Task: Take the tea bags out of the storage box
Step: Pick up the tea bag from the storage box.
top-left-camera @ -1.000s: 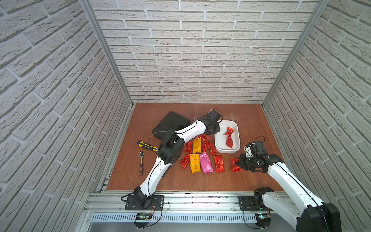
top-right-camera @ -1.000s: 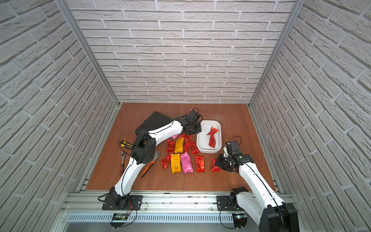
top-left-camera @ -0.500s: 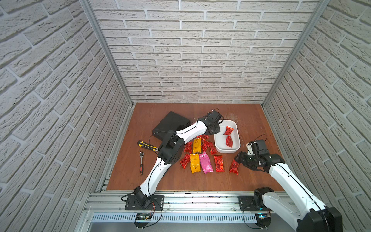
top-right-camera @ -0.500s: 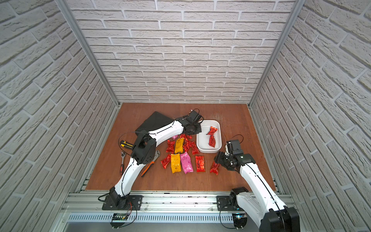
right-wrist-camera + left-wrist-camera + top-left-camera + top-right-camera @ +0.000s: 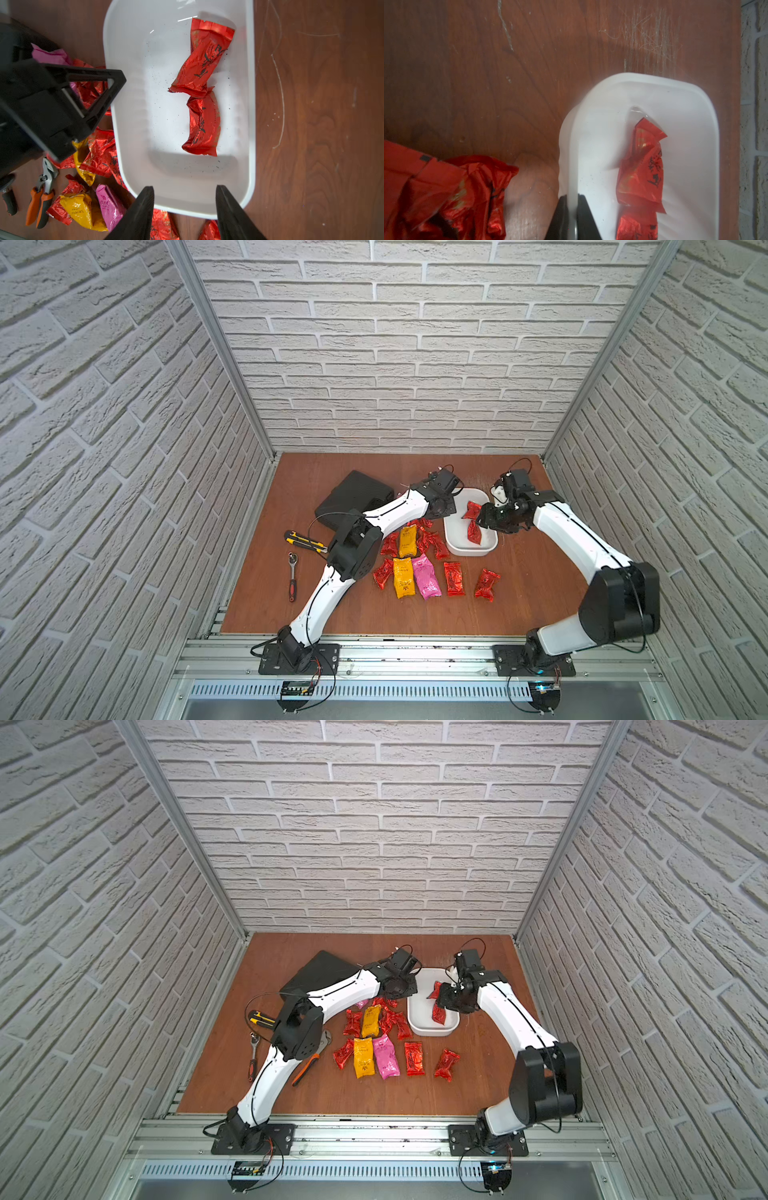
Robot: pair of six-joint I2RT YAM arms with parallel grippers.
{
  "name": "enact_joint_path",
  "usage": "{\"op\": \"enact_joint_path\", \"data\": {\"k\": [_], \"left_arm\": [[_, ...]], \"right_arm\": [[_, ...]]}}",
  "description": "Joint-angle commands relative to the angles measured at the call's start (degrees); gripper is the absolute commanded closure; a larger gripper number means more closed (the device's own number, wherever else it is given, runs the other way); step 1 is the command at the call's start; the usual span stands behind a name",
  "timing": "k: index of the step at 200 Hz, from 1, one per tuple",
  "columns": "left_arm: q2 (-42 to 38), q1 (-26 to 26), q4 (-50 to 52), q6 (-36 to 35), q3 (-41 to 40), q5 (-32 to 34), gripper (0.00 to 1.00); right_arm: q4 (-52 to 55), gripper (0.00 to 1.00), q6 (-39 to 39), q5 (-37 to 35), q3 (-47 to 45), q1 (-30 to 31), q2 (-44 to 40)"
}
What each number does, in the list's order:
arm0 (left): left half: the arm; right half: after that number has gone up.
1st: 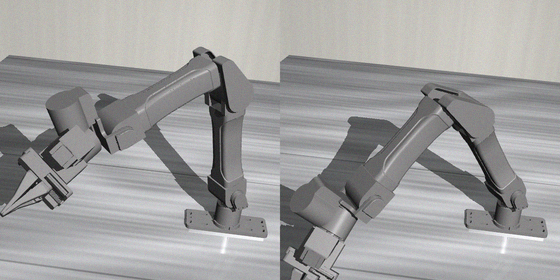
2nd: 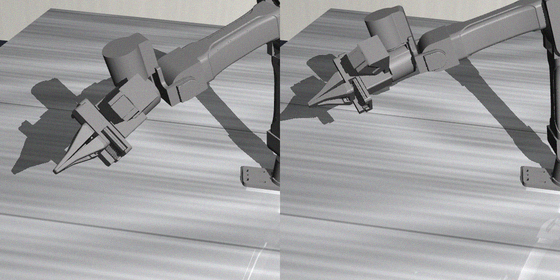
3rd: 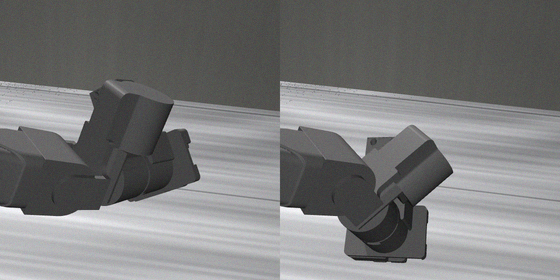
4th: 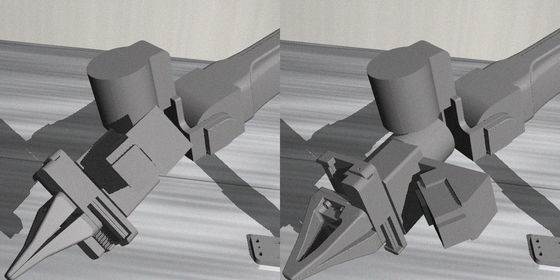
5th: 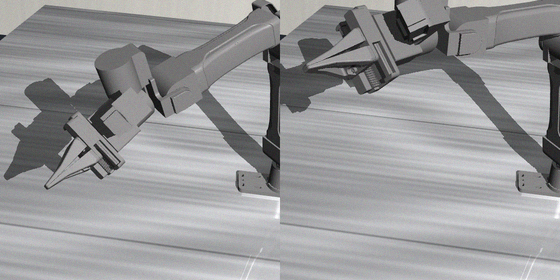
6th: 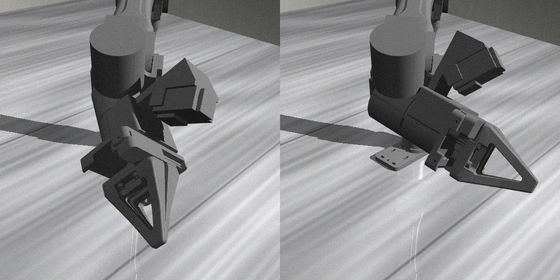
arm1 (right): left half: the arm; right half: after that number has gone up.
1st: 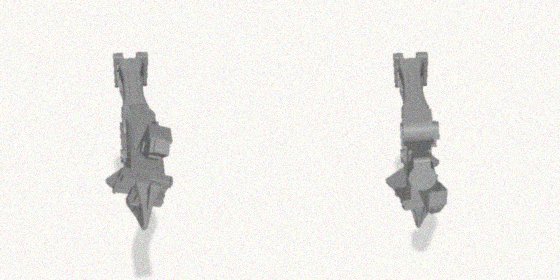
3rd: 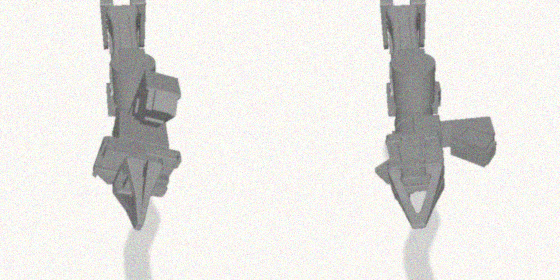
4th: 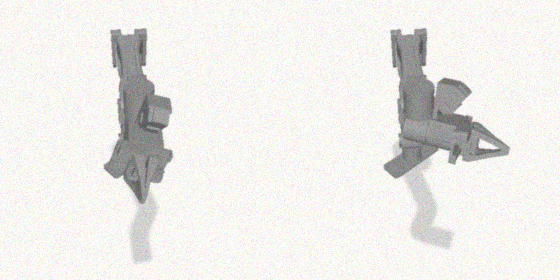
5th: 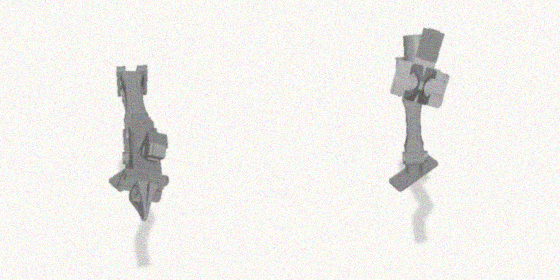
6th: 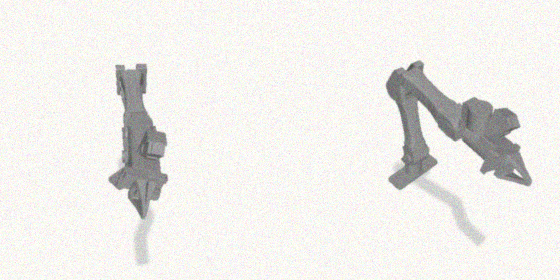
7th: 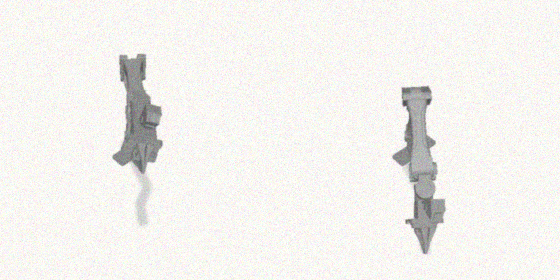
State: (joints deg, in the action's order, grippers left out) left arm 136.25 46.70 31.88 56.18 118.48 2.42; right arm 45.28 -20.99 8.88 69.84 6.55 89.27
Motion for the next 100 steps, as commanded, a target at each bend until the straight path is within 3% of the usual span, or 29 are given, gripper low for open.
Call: {"op": "enact_joint_path", "data": {"k": [1,31,71,100], "left_arm": [[-2.42,0.08,-0.20,0.83,-1.03,0.58,1.00],[-2.75,0.06,-0.04,1.98,-1.65,1.42,1.00],[-2.97,0.21,0.44,1.72,-1.41,3.04,1.00],[-2.64,0.38,1.44,2.09,-0.77,3.60,1.00]], "right_arm": [[-1.01,0.47,1.93,-2.33,3.69,1.77,5.15],[-2.18,0.47,1.22,-8.71,4.78,2.59,11.42],[-3.73,0.49,1.22,-8.18,6.72,3.20,17.43],[-3.91,0.76,1.21,-7.39,7.79,3.34,18.63]]}}
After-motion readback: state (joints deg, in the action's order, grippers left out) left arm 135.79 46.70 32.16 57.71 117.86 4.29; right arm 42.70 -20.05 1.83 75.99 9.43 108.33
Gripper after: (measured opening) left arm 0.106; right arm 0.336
